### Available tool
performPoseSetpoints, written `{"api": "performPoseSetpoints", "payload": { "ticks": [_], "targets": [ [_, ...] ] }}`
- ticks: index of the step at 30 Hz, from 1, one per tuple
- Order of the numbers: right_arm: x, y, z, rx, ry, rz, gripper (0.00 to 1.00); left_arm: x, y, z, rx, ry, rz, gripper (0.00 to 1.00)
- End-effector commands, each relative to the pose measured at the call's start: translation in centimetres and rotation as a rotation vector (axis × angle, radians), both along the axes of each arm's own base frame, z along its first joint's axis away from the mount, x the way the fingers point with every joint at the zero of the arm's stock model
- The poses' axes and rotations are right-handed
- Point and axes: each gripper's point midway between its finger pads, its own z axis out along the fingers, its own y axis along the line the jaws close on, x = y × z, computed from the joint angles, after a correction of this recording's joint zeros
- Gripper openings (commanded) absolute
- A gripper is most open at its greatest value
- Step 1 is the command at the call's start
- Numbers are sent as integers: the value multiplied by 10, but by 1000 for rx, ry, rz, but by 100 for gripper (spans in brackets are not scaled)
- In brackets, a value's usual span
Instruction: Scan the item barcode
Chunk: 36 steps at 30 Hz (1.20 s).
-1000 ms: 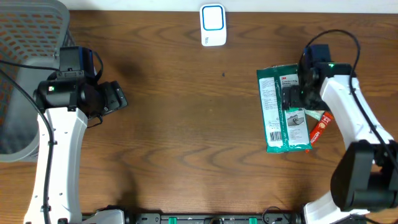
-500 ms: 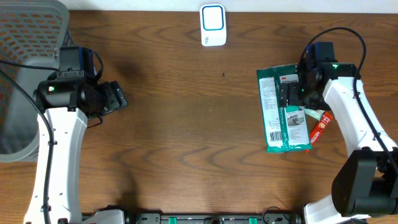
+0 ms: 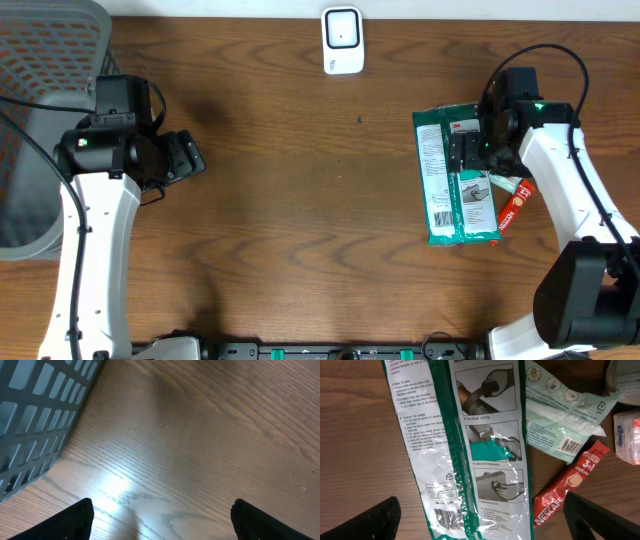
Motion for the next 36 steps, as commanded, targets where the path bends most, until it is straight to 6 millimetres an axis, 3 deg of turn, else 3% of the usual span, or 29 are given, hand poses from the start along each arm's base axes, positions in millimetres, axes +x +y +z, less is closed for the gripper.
{"api": "performPoseSetpoints", "payload": {
  "ticks": [1, 8, 14, 23, 36],
  "targets": [
    [3, 2, 6, 8, -20, -12, 99, -1, 4, -3, 16, 13, 5, 88],
    [3, 3, 0, 7, 0, -12, 99, -1, 4, -3, 16, 13, 5, 88],
    [3, 1, 14, 8, -44, -15, 99, -1, 4, -3, 16, 13, 5, 88],
    [-5, 9, 89, 14, -267, 9, 99, -1, 4, -3, 16, 13, 5, 88],
    [-44, 14, 186, 27, -580, 28, 99, -1, 4, -3, 16, 13, 5, 88]
  ]
}}
